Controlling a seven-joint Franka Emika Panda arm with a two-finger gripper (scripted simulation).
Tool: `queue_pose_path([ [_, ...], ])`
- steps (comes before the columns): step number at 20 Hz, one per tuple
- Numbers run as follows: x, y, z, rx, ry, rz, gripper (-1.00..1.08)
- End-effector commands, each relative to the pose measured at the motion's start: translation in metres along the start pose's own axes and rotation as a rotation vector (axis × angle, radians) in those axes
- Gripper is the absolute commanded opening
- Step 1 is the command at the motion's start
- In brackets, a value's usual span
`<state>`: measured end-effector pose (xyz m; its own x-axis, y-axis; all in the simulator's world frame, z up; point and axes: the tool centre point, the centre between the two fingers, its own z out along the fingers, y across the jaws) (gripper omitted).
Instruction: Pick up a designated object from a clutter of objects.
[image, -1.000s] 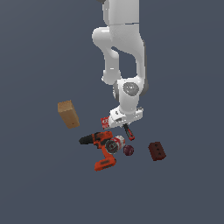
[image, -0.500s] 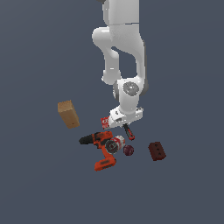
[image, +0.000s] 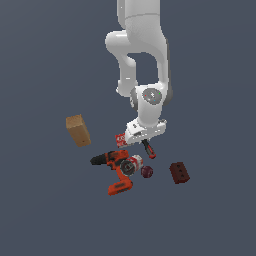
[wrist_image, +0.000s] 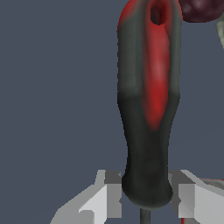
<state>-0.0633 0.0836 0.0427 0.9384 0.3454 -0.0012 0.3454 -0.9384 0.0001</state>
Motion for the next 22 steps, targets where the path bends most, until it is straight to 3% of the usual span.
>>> queue_pose_path([
  [1,0.004,-0.002,-0.015,0.000,0.002,0.000,-1.00],
  [22,0.051,-0.025,-0.205,0.001,0.001,-0.001,-1.00],
])
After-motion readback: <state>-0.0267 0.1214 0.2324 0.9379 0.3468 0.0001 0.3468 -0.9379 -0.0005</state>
